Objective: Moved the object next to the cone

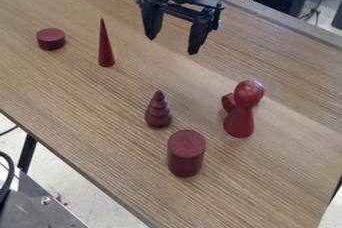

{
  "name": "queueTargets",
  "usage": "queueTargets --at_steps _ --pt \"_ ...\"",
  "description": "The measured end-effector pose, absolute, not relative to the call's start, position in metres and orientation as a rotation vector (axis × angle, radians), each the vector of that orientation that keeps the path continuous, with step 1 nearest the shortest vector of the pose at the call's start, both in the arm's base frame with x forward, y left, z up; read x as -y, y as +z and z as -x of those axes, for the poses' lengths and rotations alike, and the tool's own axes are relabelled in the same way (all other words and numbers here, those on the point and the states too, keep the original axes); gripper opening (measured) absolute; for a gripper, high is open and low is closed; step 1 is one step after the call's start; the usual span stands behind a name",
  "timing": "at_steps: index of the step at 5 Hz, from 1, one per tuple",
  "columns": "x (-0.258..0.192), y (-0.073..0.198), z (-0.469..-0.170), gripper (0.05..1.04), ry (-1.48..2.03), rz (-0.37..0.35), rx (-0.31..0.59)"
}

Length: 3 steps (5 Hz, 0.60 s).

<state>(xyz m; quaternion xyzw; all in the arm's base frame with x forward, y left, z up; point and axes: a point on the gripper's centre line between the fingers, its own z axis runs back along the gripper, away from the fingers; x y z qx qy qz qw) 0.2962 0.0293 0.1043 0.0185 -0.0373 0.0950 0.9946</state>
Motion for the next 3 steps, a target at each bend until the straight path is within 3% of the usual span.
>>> queueTargets --at_steps 2,3 --pt "-0.03 0.092 -0.306 1.001 0.146 -0.043 0.039" --pt "-0.023 0.099 -0.317 1.001 0.114 -0.03 0.077"
